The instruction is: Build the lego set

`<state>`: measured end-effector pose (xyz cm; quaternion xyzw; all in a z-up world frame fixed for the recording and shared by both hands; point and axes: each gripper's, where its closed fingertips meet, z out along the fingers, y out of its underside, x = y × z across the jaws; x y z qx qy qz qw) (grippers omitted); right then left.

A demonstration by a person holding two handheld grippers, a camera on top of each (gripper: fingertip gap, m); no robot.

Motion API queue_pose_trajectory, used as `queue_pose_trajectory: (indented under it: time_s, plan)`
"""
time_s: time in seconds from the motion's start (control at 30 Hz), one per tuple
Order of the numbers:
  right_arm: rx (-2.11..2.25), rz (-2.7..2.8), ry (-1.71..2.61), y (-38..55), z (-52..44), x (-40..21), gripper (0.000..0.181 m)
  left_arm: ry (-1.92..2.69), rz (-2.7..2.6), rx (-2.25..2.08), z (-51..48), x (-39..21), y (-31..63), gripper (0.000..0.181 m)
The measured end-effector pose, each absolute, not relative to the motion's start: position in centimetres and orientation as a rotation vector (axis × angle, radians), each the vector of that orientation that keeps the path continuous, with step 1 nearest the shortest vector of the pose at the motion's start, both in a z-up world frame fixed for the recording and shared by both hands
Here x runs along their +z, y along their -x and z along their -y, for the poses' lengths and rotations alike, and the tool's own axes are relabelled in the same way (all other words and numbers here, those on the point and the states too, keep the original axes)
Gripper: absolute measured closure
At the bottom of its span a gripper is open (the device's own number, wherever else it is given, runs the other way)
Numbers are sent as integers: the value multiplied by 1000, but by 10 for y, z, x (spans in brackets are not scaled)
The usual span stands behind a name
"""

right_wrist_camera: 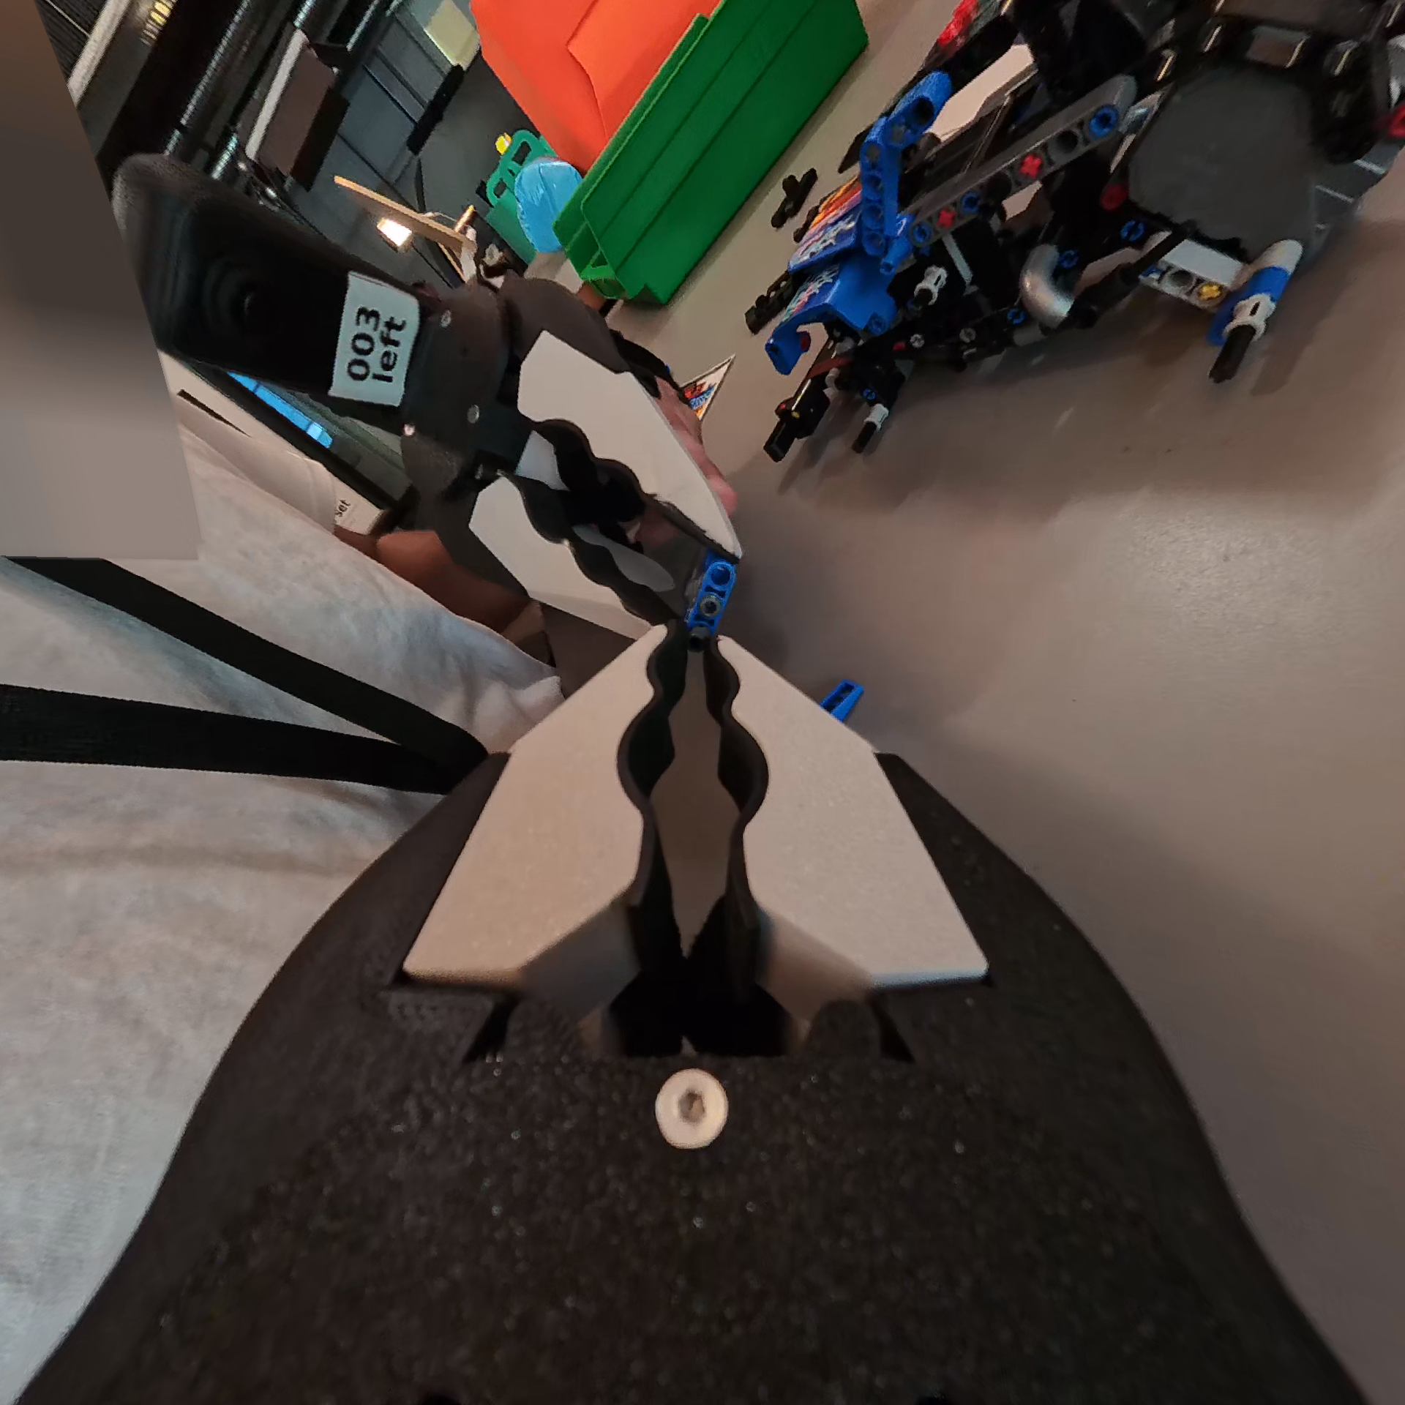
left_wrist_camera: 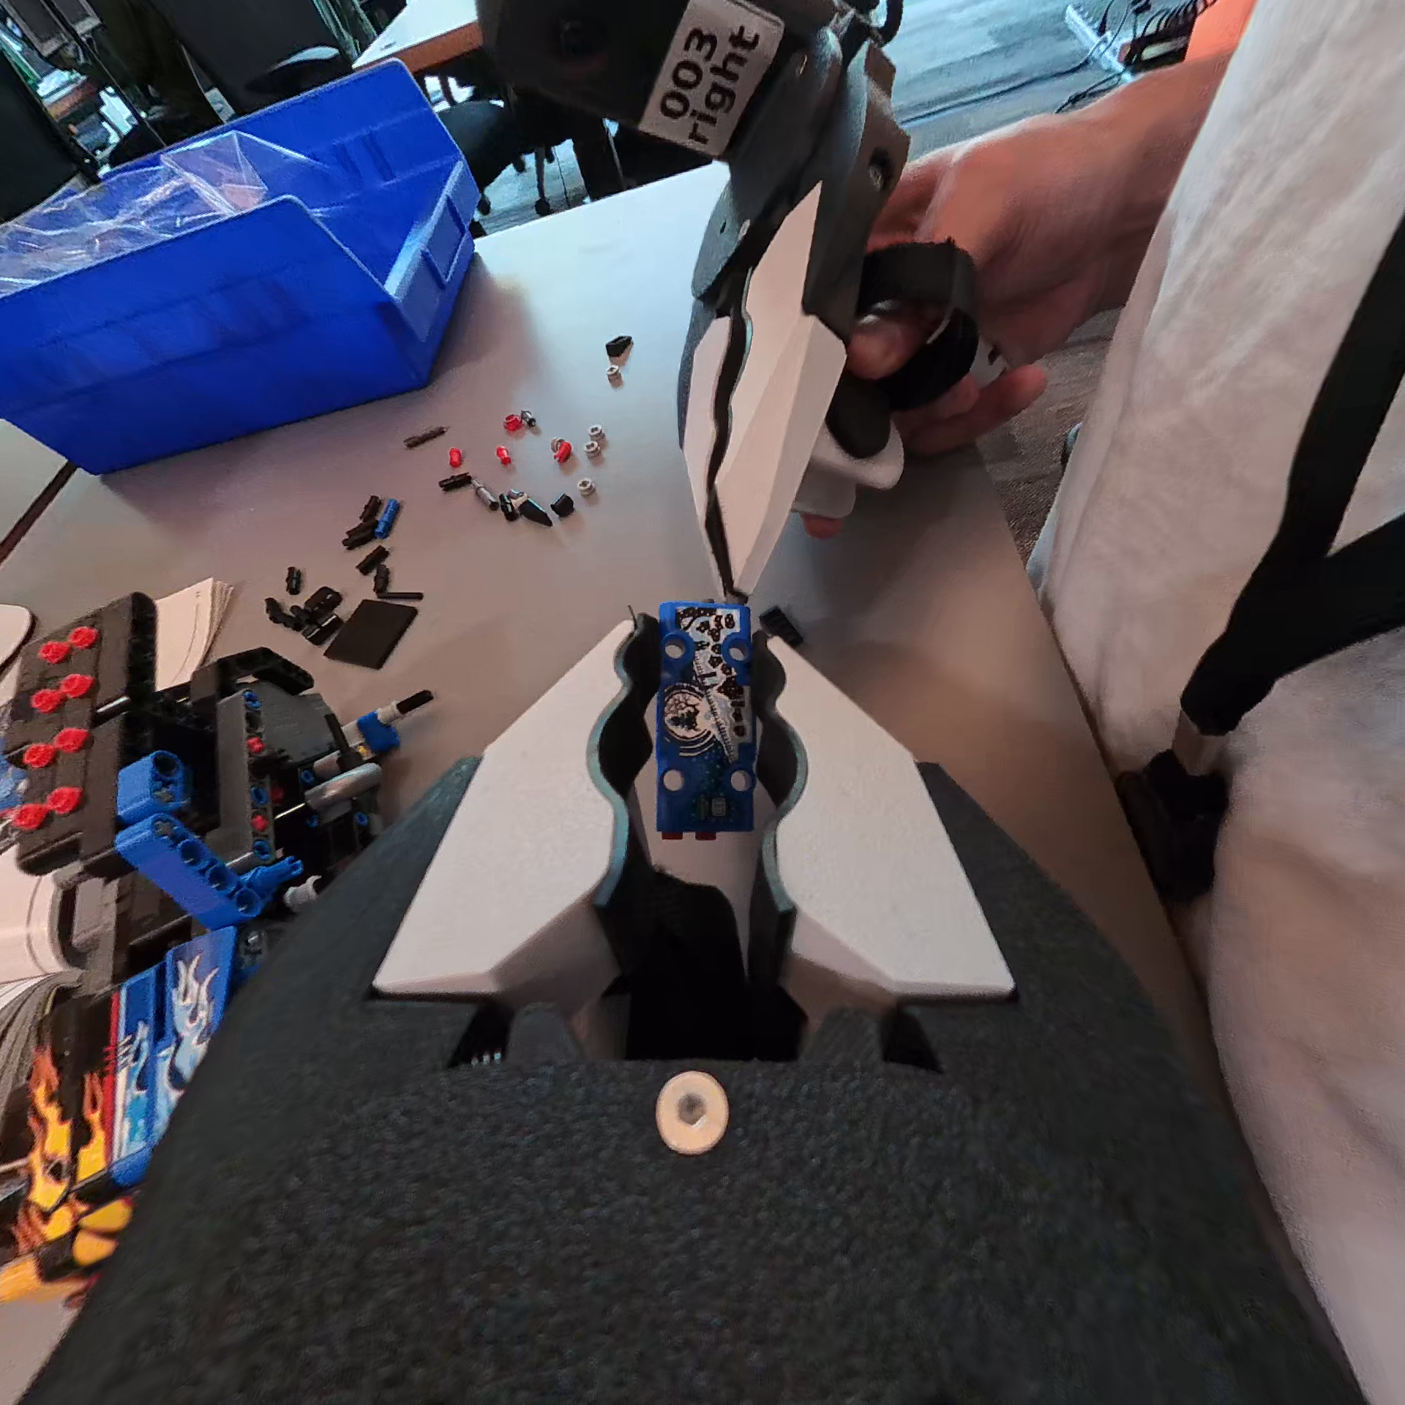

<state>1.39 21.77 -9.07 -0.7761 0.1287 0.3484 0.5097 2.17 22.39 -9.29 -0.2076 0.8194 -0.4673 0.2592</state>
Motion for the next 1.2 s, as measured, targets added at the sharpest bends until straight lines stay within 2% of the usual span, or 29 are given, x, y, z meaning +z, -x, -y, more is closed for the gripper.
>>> queue_pose_trajectory:
  time_s: [1.2]
  plan:
    - [1055,-216,1797,5,-210,-75,178,478,-2262,-1574,-213,-80,-3,159]
